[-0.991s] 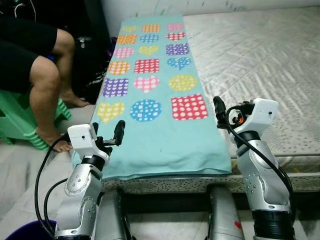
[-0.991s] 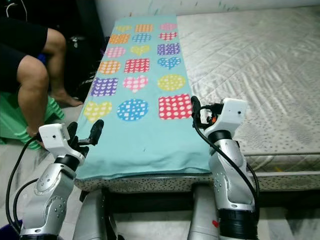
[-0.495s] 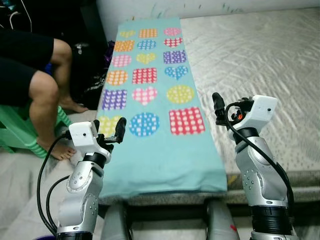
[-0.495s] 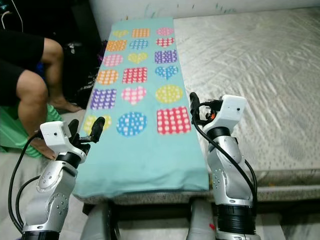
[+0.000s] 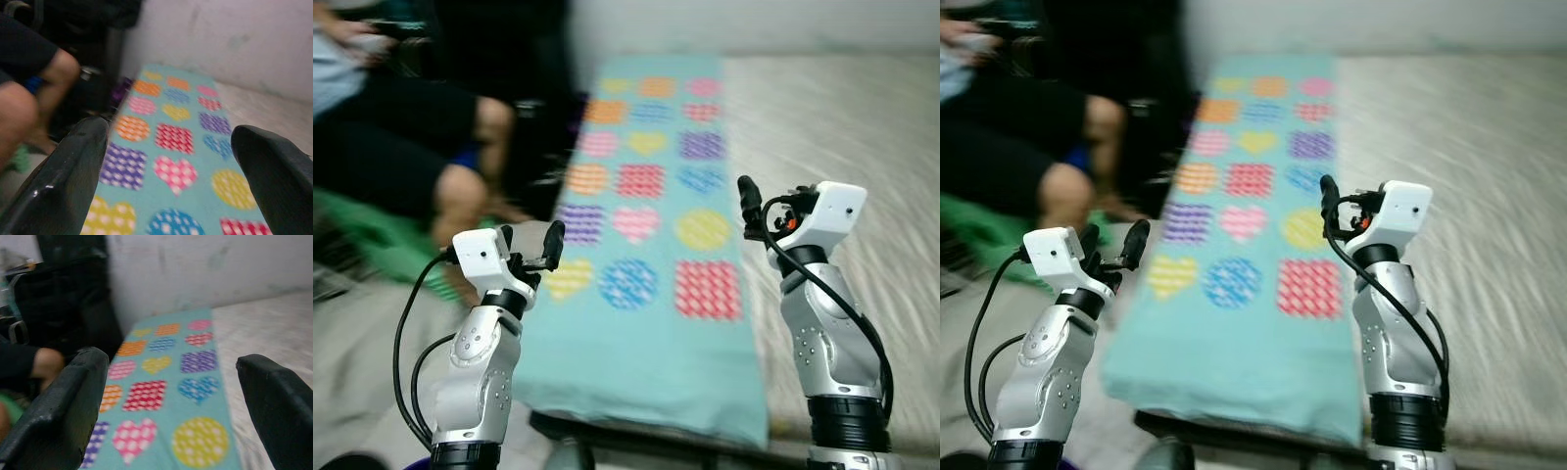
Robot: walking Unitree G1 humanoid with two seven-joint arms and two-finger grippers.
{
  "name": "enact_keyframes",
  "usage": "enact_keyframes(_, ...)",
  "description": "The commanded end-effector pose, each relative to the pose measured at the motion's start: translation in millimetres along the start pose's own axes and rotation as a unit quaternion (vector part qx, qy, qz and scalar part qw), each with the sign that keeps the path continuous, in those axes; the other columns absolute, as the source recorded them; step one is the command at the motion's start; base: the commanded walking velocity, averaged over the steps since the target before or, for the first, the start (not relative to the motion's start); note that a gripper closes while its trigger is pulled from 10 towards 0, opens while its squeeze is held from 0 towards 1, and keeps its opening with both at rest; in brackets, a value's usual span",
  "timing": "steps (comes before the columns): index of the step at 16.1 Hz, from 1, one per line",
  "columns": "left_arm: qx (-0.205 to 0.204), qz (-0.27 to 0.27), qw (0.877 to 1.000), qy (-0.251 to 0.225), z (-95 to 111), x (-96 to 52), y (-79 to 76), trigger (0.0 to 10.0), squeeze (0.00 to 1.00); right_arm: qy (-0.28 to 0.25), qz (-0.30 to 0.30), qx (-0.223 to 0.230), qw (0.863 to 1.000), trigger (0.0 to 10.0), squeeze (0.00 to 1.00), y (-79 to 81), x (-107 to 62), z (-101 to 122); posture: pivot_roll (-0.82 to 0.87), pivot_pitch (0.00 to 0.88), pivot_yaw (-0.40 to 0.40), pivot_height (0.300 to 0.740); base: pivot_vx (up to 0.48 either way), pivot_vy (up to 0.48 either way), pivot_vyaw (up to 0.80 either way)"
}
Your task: Clean up the room
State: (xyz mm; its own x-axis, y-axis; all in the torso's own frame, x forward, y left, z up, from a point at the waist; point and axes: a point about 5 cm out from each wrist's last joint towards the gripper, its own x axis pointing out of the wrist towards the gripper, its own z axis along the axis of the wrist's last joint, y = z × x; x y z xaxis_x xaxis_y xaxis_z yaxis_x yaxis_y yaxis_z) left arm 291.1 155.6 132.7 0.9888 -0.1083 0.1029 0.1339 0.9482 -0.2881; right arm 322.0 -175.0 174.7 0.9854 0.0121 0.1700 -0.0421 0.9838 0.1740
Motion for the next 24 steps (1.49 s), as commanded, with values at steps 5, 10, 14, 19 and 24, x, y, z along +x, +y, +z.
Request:
enact_keyframes(5,0.004,0.017,1.000,0.016,-5,-3.0,6.3,10.0,0.00,0.018,-0.009,-0.019,1.000,10.0,0.00,-7.5,-4.7,-9,-0.22,0.000,0.083,0.740,0.000,0.000,0.00)
enact_keyframes(10,0.000,0.008,0.999,0.033,-9,-1.2,6.7,10.0,0.00,0.025,-0.034,-0.025,0.999,10.0,0.00,-14.4,-12.4,-15,-0.22,0.000,0.088,0.740,0.000,0.000,-0.17)
enact_keyframes(14,-0.019,-0.019,0.999,0.041,-12,0.4,-1.7,10.0,0.00,0.039,-0.026,-0.027,0.999,10.0,0.00,-12.1,-16.6,-21,-0.23,0.000,0.081,0.740,0.000,0.000,-0.40)
enact_keyframes(19,-0.011,-0.018,0.998,0.053,-16,1.4,-3.1,10.0,0.00,0.035,-0.020,-0.036,0.999,10.0,0.00,-12.1,-11.5,-19,-0.22,0.000,0.070,0.740,0.000,0.000,-0.80)
enact_keyframes(24,0.002,0.018,0.999,0.033,-9,-5.9,7.8,10.0,0.00,0.033,-0.018,-0.038,0.999,10.0,0.00,-14.3,-15.6,-19,-0.22,0.000,0.065,0.740,0.000,0.000,-0.80)
